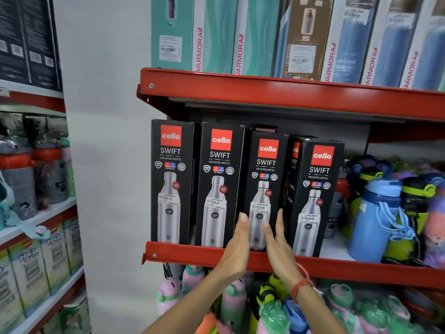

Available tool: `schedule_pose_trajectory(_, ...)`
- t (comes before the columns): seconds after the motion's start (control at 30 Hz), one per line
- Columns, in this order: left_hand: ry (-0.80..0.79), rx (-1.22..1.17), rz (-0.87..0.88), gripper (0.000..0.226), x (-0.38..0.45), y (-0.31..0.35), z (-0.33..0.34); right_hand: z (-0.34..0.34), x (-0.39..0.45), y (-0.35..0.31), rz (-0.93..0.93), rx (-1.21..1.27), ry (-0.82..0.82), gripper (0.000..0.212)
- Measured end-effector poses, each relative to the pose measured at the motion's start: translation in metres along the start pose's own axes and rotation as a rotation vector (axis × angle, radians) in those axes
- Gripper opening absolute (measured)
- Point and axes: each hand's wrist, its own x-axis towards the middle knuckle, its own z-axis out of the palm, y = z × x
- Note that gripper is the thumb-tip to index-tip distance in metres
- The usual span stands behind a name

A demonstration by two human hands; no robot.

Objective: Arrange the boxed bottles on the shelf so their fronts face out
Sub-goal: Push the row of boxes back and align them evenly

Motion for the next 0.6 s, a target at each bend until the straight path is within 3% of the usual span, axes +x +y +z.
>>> schedule_pose_trajectory(0.13,0.039,0.015,-0.057,0.082,0.011,-0.002,0.002,-0.011,0.004,-0.007,-0.002,-0.089,-0.062,0.064)
schedule_pose_trajectory(0.5,0.130,-0.003,-0.068,0.110,0.002,-0.015,-0.001,-0.030,-0.013,-0.003,-0.040,-0.230,-0.105,0.063)
schedule_pose_trajectory(0.6,0.122,0.021,-0.069,0.101,-0.001,-0.014,0.000,-0.031,-0.011,0.002,-0.047,-0.220,-0.112,0.063)
